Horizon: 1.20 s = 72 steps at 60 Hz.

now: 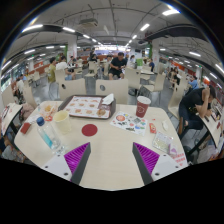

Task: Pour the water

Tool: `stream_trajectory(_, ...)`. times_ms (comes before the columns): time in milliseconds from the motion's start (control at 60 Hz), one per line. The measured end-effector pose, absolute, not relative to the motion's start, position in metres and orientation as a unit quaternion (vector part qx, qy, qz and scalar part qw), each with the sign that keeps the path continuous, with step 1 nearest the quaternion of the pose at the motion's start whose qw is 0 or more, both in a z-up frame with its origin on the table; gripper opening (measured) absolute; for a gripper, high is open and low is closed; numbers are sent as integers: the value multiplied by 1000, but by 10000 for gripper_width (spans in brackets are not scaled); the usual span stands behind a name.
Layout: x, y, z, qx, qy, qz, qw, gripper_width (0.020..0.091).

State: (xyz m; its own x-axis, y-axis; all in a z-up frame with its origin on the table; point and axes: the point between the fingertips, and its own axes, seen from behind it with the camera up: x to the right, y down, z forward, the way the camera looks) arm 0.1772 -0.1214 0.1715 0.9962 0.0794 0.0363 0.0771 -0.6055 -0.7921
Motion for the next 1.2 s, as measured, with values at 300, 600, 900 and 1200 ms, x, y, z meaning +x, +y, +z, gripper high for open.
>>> stream_trajectory(300, 166, -159, 143, -897, -23, -12, 440, 851)
stream_trajectory(600, 44, -189, 114, -888, -12, 1, 459, 854)
stream_trajectory(900, -68, -125, 85, -868, -36, 15, 496, 852)
stream_trajectory(1200, -80, -48, 60, -852, -7, 7, 523, 573)
